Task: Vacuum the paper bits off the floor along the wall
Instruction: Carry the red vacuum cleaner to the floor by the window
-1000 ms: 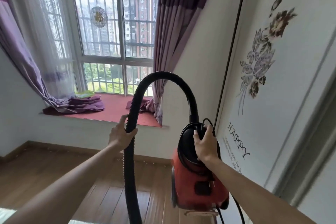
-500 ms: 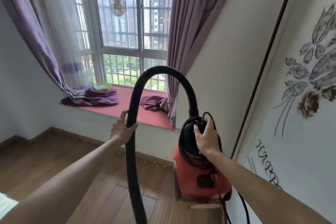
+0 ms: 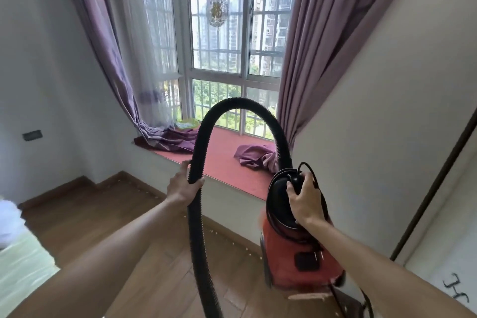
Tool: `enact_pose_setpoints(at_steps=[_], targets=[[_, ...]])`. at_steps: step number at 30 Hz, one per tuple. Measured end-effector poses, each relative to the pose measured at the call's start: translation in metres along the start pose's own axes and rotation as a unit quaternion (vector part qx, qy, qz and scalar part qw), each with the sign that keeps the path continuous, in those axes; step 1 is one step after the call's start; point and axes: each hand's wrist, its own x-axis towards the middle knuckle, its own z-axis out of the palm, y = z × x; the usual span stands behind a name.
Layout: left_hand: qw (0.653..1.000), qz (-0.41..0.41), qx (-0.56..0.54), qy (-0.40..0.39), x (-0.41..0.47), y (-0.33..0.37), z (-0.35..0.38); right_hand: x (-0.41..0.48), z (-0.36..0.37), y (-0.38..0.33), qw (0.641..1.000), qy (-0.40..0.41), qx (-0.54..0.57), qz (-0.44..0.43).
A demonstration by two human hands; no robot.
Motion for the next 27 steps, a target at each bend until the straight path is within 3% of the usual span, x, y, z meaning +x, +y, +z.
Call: enact_pose_setpoints(at_steps=[14, 27], targets=[[0.988, -0.079, 0.060, 0.118, 0.136, -0.093, -0.039, 0.127, 0.181, -0.044, 0.991, -0.115, 0.051, -0.045], [0.961, -0.138, 0.006, 0.238, 0.200, -0.187, -0.107, 0.194, 0.344, -0.132, 0.967, -0.223, 0.047, -0.117]])
